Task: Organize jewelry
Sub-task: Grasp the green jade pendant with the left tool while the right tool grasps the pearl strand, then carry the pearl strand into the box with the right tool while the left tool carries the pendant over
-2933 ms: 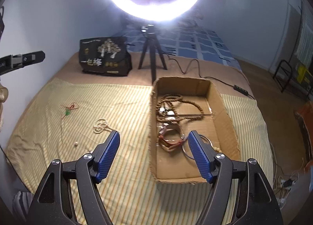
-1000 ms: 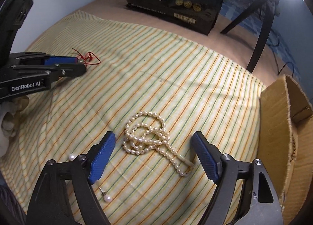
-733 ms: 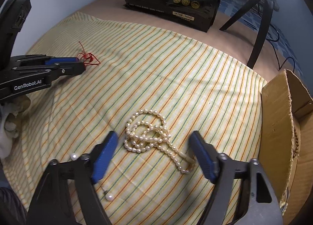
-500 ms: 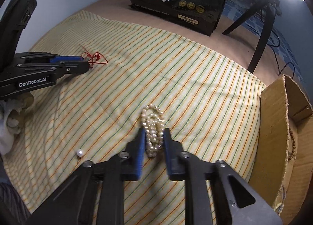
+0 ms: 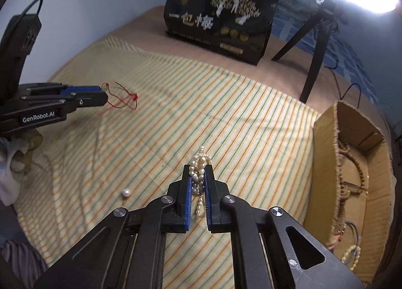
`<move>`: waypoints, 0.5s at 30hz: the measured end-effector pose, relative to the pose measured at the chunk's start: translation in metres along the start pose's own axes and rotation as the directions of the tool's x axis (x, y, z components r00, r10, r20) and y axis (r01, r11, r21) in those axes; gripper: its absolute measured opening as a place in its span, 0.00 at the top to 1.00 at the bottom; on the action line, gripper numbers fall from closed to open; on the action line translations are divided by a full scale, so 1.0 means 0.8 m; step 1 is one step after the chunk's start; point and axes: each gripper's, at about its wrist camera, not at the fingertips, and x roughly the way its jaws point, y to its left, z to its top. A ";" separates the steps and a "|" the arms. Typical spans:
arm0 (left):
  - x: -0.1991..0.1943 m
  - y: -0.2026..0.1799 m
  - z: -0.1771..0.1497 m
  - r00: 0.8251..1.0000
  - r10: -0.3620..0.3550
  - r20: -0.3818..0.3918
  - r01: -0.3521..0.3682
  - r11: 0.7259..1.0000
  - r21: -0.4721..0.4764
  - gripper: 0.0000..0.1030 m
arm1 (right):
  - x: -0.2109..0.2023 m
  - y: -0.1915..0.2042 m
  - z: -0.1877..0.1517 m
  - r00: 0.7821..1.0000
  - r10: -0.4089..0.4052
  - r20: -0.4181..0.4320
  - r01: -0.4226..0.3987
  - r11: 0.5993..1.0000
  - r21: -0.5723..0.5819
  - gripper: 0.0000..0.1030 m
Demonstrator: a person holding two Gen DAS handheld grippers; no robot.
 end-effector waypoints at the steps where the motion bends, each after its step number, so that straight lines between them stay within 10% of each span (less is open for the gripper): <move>1: -0.006 -0.001 -0.001 1.000 -0.005 0.005 0.005 1.000 -0.001 0.84 | -0.007 0.000 0.001 1.000 0.001 0.010 -0.001 1.000 0.001 0.93; 15: -0.091 -0.025 0.010 0.993 -0.066 0.103 0.064 0.998 0.022 0.84 | -0.087 -0.007 -0.006 0.992 0.001 0.123 -0.005 1.000 0.028 0.94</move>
